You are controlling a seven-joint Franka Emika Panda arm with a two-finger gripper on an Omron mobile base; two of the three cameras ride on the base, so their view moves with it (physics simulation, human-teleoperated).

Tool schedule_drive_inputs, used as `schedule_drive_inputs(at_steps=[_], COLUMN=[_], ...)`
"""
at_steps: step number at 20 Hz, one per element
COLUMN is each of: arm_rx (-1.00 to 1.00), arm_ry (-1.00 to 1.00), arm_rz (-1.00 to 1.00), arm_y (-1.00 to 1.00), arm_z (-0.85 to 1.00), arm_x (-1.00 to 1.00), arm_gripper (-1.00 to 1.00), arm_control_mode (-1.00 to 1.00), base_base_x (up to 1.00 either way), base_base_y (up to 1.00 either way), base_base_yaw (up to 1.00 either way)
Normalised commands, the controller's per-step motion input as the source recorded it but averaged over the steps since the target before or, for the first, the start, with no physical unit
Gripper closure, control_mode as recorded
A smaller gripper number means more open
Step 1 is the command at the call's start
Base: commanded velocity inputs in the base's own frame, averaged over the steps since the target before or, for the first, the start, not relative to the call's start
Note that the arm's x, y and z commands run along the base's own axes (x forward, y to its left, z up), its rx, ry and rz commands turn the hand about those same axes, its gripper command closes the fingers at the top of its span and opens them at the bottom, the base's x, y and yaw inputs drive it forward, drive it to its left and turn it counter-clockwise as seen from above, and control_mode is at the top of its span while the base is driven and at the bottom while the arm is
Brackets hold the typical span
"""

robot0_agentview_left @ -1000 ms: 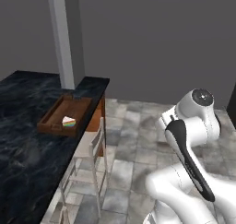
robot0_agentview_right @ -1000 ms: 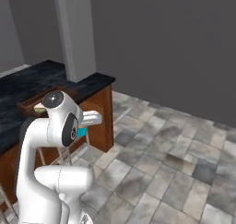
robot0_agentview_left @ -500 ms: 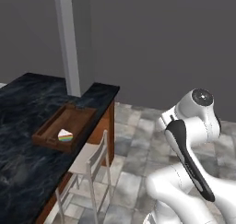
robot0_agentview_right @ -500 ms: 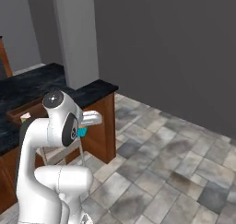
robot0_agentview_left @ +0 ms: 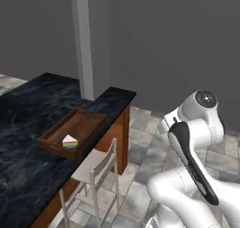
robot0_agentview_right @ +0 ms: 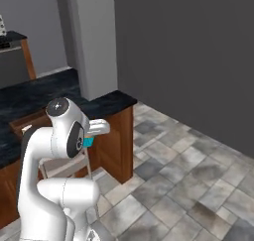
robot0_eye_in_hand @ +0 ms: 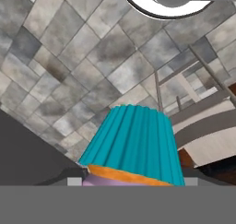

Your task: Take the cake and cupcake from the fridge and place them on the empty tray on the dining counter.

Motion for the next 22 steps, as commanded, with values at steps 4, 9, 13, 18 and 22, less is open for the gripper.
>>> schedule_drive_inputs(at_steps=[4, 9, 13, 18, 22], arm_rx=[0.00, 0.00, 0.00, 0.00, 0.00], arm_ry=[0.00, 0.00, 0.00, 0.00, 0.00], arm_rz=[0.00, 0.00, 0.00, 0.00, 0.00], arm_y=[0.00, 0.00, 0.00, 0.00, 0.00], arm_z=[0.00, 0.00, 0.00, 0.00, 0.00], arm_x=[0.00, 0.00, 0.00, 0.00, 0.00], arm_gripper=[1.00, 1.00, 1.00, 1.00, 1.00], arm_control_mode=[1.00, 1.00, 1.00, 1.00, 1.00], base_base_x=[0.27, 0.28, 0.32, 0.24, 0.18], base_base_y=[-0.29, -0.45, -0.46, -0.37, -0.19], base_base_yaw=[0.31, 0.32, 0.32, 0.32, 0.33])
